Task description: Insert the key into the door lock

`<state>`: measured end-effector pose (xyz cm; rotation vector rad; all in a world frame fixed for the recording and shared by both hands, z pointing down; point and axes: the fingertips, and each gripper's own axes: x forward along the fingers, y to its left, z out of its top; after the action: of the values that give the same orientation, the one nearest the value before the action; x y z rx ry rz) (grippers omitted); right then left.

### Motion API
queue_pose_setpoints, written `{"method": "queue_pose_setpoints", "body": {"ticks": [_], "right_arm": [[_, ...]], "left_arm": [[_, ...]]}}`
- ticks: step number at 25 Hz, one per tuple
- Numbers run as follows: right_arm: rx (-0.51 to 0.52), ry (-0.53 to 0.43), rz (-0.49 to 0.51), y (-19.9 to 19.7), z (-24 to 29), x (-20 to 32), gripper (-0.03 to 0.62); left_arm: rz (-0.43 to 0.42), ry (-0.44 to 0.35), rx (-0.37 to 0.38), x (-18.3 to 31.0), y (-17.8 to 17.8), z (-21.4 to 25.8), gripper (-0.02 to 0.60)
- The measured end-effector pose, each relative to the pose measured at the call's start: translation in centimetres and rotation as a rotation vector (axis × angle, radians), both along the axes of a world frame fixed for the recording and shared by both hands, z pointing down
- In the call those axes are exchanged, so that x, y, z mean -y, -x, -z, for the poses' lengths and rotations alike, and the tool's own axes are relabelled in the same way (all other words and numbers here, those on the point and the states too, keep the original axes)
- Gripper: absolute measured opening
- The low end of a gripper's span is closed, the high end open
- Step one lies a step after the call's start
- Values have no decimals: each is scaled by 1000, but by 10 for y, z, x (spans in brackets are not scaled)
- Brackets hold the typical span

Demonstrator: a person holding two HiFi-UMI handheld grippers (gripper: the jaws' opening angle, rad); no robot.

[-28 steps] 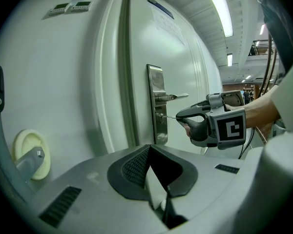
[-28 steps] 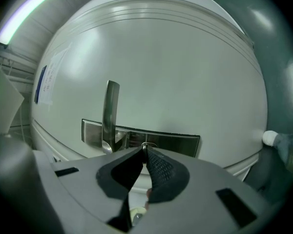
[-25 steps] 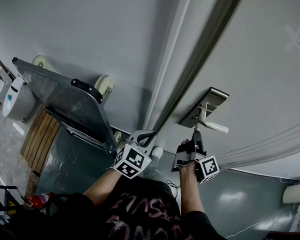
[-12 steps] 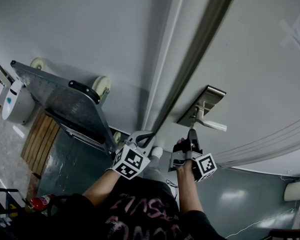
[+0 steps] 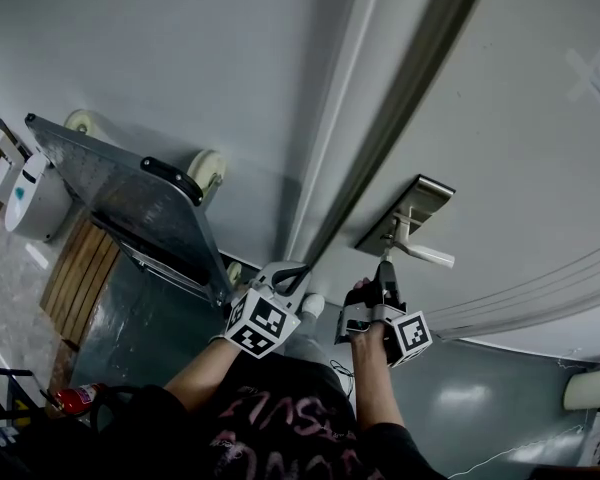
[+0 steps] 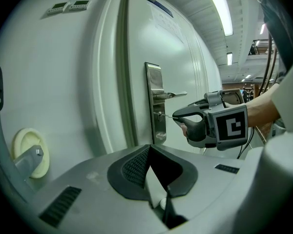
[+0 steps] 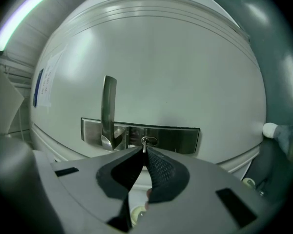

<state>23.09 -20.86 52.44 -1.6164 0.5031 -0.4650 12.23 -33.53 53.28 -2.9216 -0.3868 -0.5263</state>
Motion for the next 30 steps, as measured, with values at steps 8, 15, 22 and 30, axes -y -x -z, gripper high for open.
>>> {"method": "queue_pose_setpoints", "body": {"ticks": [8, 15, 22, 30], "right_arm": [[28, 16, 20, -8, 1, 5, 78], [16, 26, 29, -9, 1, 6, 78], [26, 19, 35, -11, 1, 8, 78], [32, 12, 33, -14, -1, 10, 78]], "left_arm": [[7, 0, 10, 2, -1, -2, 12], [19, 5, 14, 5, -4, -3, 12], [9, 8, 19, 2, -7, -3, 12], [-3, 9, 21, 2, -12, -3, 12]]}}
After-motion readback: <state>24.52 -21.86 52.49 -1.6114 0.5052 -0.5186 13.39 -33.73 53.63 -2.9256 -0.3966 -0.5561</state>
